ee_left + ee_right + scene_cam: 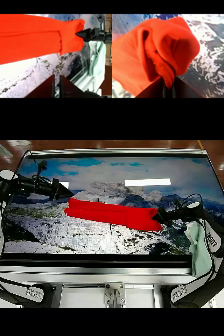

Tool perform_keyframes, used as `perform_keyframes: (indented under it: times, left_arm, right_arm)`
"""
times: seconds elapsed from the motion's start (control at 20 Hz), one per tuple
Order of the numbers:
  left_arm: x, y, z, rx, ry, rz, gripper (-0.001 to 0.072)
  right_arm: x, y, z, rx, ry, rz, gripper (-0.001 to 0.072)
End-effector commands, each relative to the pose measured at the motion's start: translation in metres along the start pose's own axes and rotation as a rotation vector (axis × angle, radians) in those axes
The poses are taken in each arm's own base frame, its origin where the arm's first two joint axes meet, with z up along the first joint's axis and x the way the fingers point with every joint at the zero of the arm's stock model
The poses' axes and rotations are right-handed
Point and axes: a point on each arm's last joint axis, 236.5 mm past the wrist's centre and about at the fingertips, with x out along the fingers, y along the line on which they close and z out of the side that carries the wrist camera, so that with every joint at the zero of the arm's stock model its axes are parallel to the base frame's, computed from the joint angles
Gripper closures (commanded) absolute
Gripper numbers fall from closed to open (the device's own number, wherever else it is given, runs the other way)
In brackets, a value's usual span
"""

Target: Fold the shirts.

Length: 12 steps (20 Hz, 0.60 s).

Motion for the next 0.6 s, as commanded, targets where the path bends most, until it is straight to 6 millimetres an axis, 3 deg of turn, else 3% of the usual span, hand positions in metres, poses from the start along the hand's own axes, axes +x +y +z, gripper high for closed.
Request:
perform_keyframes:
  times: [0.0,0.15,0.25,0.4,0.55]
  left_arm:
    - [0.026,-0.02,0.002,0.048,-0.008,0.0,0.0657]
    - [0.076,-0.038,0.007,0.093,-0.038,0.007,0.067]
    - [0.123,-0.047,-0.007,0.108,0.002,0.001,0.067]
    - [0.196,-0.05,-0.057,0.11,0.148,-0.013,0.067]
    - [0.247,-0.056,-0.109,0.121,0.277,-0.022,0.067]
  right_arm:
    - [-0.032,0.041,-0.011,-0.08,0.002,0.078,0.0651]
    - [-0.092,0.083,-0.028,-0.175,-0.059,0.098,0.0651]
    - [-0.125,0.106,-0.047,-0.216,-0.086,0.096,0.0651]
    - [-0.166,0.128,-0.085,-0.269,-0.101,0.064,0.065]
    - [-0.197,0.137,-0.118,-0.299,-0.127,0.016,0.065]
